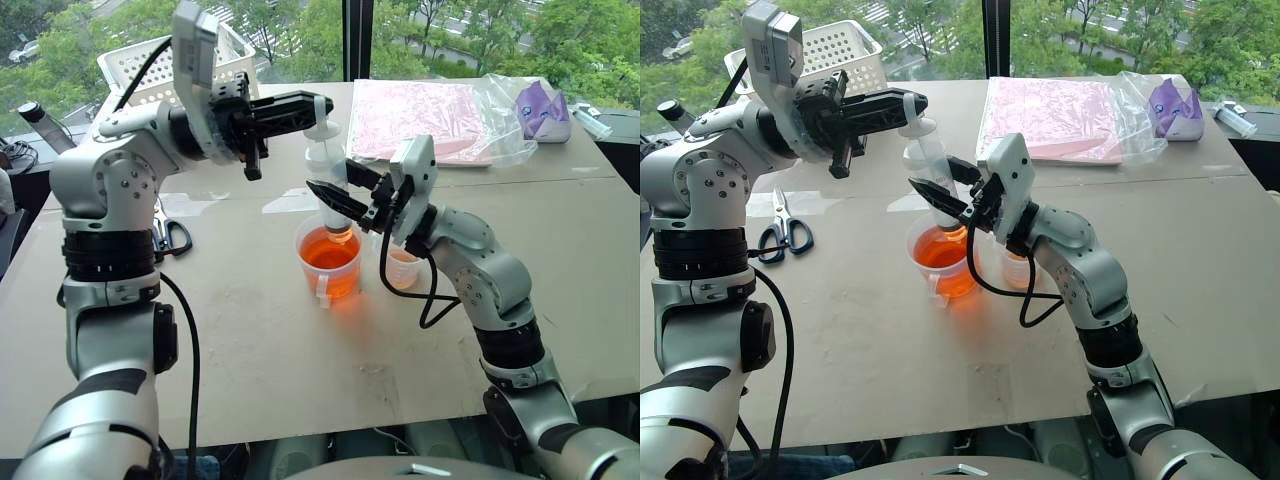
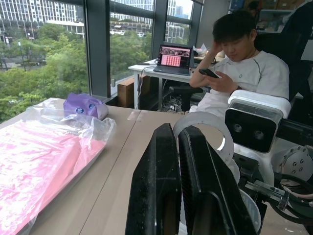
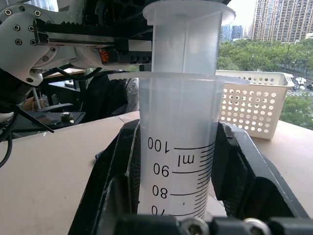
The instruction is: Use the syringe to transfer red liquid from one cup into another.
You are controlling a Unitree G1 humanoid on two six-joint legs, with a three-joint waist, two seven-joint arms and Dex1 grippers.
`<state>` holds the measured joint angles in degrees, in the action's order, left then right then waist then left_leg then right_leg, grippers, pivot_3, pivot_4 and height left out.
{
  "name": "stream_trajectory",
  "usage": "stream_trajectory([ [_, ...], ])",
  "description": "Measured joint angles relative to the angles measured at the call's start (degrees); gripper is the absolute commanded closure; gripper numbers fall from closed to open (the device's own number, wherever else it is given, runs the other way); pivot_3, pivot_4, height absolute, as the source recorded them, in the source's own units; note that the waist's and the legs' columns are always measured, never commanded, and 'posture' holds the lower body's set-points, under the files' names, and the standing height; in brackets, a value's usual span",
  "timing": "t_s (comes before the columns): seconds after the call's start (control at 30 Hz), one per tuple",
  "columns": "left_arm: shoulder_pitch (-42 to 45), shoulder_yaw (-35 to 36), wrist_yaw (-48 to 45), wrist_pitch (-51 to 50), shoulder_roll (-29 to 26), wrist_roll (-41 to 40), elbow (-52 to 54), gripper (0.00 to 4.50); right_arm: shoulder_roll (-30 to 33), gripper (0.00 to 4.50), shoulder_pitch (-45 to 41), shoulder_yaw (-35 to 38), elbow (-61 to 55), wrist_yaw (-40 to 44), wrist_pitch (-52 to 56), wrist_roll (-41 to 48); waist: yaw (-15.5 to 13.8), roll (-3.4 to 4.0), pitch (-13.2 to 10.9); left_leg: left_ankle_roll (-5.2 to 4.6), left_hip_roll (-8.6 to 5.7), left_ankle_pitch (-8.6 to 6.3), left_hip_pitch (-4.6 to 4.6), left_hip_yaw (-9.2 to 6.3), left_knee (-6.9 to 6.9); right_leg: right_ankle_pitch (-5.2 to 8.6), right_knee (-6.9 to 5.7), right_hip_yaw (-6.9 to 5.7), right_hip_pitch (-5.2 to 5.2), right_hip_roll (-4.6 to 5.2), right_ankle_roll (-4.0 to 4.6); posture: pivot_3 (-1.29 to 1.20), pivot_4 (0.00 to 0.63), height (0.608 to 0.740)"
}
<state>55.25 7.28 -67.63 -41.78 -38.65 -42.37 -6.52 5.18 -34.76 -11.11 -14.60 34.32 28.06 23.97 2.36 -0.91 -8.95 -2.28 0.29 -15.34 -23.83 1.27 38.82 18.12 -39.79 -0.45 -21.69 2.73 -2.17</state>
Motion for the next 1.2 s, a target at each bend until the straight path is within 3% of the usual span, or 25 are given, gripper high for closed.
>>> stream_trajectory([
  [0.27, -0.02, 0.0, -0.37, -0.03, -0.41, 0.0, -0.16, 4.45, -0.37, 2.96, 0.0, -0.14, 0.05, 0.0, 0.14, -0.53, 0.01, 0.0, 0.0, 0.0, 0.0, 0.0, 0.0, 0.0, 0.01, 0.0, 0.0, 0.0, 0.0, 0.0, 0.0, 0.0, 0.15, 0.74],
  [0.37, -0.04, 0.0, -1.65, -1.0, -1.54, -0.38, -0.1, 3.56, -0.73, 2.96, 0.0, -0.65, 0.04, 0.17, 0.38, -0.51, 0.08, 0.0, 0.0, 0.0, 0.0, 0.0, 0.0, 0.0, 0.01, 0.0, 0.0, 0.01, 0.0, -0.01, 0.0, 0.0, 0.15, 0.74],
  [0.5, -0.65, 0.2, -2.42, -1.58, -2.73, -0.4, 0.34, 1.68, -1.0, 2.96, -0.01, -1.69, 0.01, 0.93, 0.53, -0.34, 0.02, 0.0, 0.0, 0.0, 0.0, 0.0, 0.0, 0.0, 0.01, 0.0, 0.0, 0.0, 0.0, -0.01, 0.0, 0.0, 0.15, 0.74],
  [0.67, -2.37, 0.53, -2.64, 0.08, -4.86, 1.03, 1.0, 0.05, -1.02, 2.96, 0.12, -2.37, -0.01, 1.59, 1.3, -0.03, 0.08, 0.0, 0.0, 0.0, 0.0, 0.0, 0.0, 0.0, 0.03, 0.0, 0.0, 0.01, 0.0, 0.0, 0.0, 0.0, 0.15, 0.74],
  [1.2, -2.69, 0.01, -3.26, 2.32, -6.04, 3.23, 1.3, 0.05, -0.62, 2.96, -0.35, 1.11, -0.22, 0.44, 2.71, 3.24, -0.1, -0.01, 0.01, 0.0, 0.0, 0.0, 0.0, -0.02, 0.04, 0.0, 0.0, -0.01, 0.0, 0.0, 0.0, 0.0, 0.15, 0.74],
])
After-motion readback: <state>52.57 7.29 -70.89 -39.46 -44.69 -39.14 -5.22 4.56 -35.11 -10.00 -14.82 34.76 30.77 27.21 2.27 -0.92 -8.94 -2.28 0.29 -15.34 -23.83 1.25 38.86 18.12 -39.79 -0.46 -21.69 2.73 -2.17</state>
